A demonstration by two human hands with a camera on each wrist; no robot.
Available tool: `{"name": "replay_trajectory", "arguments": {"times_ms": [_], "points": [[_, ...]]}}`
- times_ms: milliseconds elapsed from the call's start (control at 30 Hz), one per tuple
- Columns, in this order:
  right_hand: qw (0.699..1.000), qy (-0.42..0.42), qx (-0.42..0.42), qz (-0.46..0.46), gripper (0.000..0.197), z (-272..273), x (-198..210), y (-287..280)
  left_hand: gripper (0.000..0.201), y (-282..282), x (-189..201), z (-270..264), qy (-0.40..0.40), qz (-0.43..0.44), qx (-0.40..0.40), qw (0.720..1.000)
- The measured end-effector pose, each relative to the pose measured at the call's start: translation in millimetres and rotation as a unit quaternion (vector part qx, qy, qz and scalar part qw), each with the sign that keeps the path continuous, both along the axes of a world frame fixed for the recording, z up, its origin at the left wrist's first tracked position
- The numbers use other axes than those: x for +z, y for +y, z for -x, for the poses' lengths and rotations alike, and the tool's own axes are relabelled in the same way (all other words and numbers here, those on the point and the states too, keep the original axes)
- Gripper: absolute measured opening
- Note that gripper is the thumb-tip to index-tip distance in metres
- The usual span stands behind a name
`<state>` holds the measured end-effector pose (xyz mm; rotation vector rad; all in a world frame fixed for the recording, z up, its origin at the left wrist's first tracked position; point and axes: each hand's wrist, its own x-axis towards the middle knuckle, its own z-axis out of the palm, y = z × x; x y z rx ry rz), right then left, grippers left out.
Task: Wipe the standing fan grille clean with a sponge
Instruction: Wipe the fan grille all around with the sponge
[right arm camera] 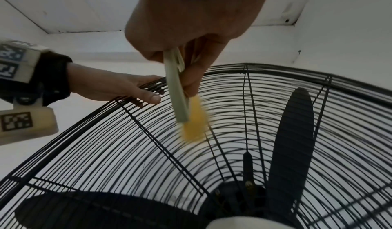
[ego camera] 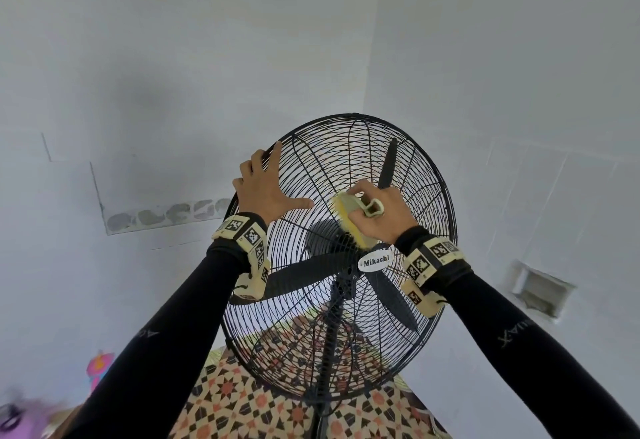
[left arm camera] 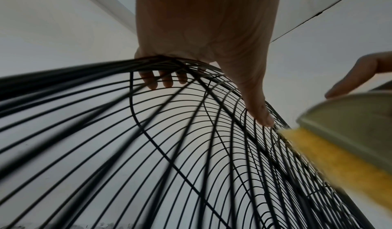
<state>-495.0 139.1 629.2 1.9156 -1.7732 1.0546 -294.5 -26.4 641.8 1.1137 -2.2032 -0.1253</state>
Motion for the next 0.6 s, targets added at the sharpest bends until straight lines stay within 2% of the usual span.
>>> {"name": "replay_trajectory", "arguments": {"times_ms": [100,167,267,400,533,600], "points": [[0.996,-0.009,0.032,0.08,0.041,-3,5,2,0.142,1,0,3,0.003,0.003,0.001,1.0],[0.993,0.001,0.037,0.114,0.044,-4,2,-1,0.142,1,-1,2,0.008,0.004,-0.002,1.0],[0.996,0.036,0.027,0.081,0.046,10,-39,2,0.142,1,-2,0,0.014,0.004,-0.005,1.0],[0.999,0.006,-0.009,0.048,0.051,31,-97,24,0.143,-1,-1,-2,0.016,-0.003,-0.011,1.0],[0.992,0.03,0.002,0.124,0.04,25,-74,22,0.142,2,0,1,0.012,0.0,-0.011,1.0],[0.988,0.034,0.018,0.151,0.047,19,-60,16,0.141,2,-1,0,0.014,0.003,-0.008,1.0]]}}
